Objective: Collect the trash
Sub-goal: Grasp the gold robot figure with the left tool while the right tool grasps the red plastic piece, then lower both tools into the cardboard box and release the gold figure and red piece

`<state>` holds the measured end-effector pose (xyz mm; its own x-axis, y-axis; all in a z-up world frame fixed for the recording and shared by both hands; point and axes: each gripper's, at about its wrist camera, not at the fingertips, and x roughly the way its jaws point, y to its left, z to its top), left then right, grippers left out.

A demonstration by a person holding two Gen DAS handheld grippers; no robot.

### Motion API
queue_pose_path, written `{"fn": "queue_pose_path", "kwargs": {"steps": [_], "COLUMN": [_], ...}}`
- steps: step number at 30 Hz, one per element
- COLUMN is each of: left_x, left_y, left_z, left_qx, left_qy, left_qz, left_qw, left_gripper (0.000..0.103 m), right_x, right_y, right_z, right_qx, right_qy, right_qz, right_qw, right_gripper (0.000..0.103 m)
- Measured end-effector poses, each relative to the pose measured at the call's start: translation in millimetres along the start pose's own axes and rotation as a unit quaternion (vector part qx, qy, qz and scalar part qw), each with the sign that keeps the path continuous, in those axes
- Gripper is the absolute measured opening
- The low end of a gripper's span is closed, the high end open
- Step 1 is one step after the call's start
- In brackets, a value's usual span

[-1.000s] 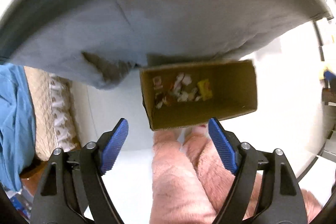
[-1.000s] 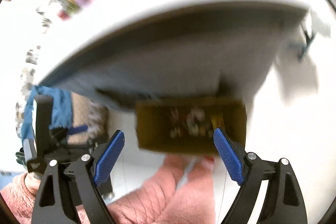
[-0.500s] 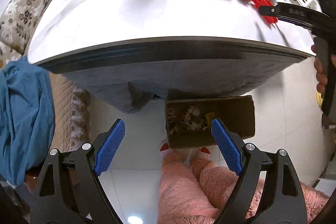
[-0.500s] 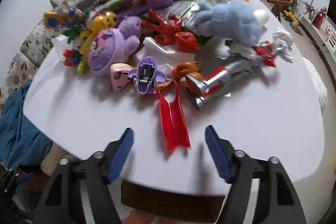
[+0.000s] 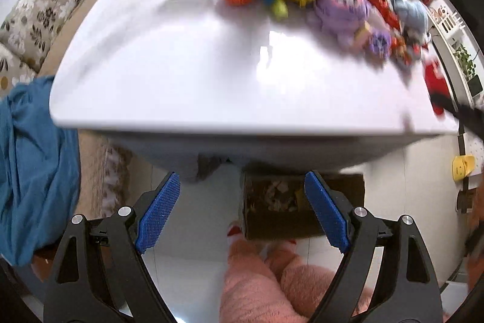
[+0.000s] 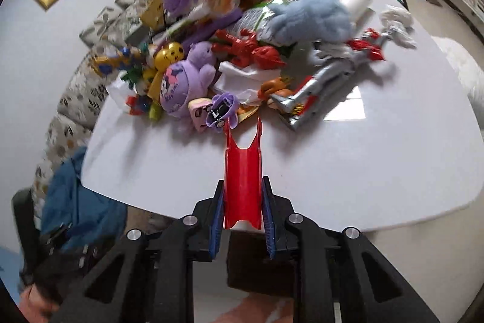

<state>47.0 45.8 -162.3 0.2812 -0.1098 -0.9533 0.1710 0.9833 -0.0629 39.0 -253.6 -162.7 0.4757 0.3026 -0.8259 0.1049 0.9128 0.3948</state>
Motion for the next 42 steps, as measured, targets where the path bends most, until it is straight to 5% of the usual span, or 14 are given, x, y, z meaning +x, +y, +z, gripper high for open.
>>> {"fn": "queue_pose_path", "kwargs": {"steps": [6,11,14,16,17,20,28,36,42], "left_x": [-15,0,7,10,16,5,-47,-116,-163], "left_y": [-31,-64,-76,-73,-68,-53,-5,33,34], "left_z": [89,164,187,197,205,206,196,183,121], "left_qx": [0.074,0.176,0.233,0.242,0.224,0.189,0.107,0.043,0.078], "left_qy": [-0.082,-0.121,-0.134,-0.12,-0.099,-0.11,-0.137,-0.197,-0.219], "left_qz": [0.054,0.141,0.155,0.127,0.114,0.071,-0.053,-0.157,-0.202], "left_qw": [0.9925,0.9666,0.9508,0.9545,0.9627,0.9731,0.9833,0.9669,0.9513], "left_gripper": [0.083,0.083,0.079,0.044,0.037,0.034,0.031,0.031,0.031], "right_x": [-36,-49,-57,-58,-58,-60,-49,-40,-47], "right_y": [-8,-6,-8,-10,-11,-10,5,33,43], "right_z": [-17,-28,-37,-41,-42,-43,-31,-16,-22], "right_qx": [0.04,0.05,0.056,0.065,0.067,0.066,0.054,0.016,-0.012], "right_qy": [-0.028,-0.036,-0.039,-0.038,-0.038,-0.039,-0.032,-0.025,-0.02], "right_qz": [0.014,-0.001,-0.006,-0.008,-0.01,-0.015,0.008,0.038,0.05], "right_qw": [0.999,0.998,0.998,0.997,0.997,0.997,0.998,0.999,0.998], "right_gripper": [0.023,0.023,0.023,0.023,0.023,0.023,0.023,0.023,0.023]}}
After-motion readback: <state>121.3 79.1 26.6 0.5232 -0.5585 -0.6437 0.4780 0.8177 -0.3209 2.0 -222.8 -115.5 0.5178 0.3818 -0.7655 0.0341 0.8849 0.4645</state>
